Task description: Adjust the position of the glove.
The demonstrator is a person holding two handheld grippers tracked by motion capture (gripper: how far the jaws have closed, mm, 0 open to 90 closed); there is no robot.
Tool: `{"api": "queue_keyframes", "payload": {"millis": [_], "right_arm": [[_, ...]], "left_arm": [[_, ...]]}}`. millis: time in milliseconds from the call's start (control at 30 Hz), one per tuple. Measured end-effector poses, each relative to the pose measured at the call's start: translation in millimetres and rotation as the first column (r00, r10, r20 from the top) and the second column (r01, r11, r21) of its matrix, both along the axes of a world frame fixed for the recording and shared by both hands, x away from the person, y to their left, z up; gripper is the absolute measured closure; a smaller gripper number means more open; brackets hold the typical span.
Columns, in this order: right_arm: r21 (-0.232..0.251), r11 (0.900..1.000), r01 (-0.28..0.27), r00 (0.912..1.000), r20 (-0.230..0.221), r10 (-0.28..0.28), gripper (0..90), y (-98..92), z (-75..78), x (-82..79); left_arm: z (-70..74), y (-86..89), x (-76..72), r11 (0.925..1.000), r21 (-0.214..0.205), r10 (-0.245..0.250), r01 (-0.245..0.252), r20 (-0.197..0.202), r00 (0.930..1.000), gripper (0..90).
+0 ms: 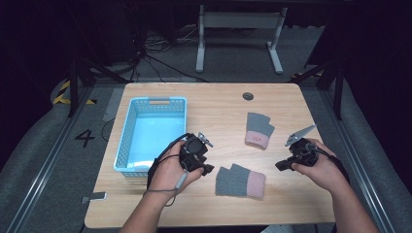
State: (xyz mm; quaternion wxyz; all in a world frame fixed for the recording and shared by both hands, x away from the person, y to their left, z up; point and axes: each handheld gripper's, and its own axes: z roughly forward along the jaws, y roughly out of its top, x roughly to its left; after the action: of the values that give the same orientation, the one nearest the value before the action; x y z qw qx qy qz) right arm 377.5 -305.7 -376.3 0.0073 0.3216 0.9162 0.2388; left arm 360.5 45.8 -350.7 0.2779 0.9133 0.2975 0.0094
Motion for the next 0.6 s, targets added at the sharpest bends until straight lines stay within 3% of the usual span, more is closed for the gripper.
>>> {"api": "queue_keyframes", "payload": {"millis": [333,600], "right_arm": [[0.009,0.9957,-0.092,0.9952,-0.034,0.092,90.0,21.6,-5.0,-5.9],[0.014,0.9829,-0.184,0.9805,-0.069,0.184,90.0,47.0,-19.3,-8.7]], "left_arm": [[1.3,-0.7,-1.3,1.0,-0.003,-0.001,0.001,-0.006,1.0,58.1],[1.0,-2.2,-1.6,0.9999,0.003,-0.013,0.013,-0.003,0.9999,57.8]]}}
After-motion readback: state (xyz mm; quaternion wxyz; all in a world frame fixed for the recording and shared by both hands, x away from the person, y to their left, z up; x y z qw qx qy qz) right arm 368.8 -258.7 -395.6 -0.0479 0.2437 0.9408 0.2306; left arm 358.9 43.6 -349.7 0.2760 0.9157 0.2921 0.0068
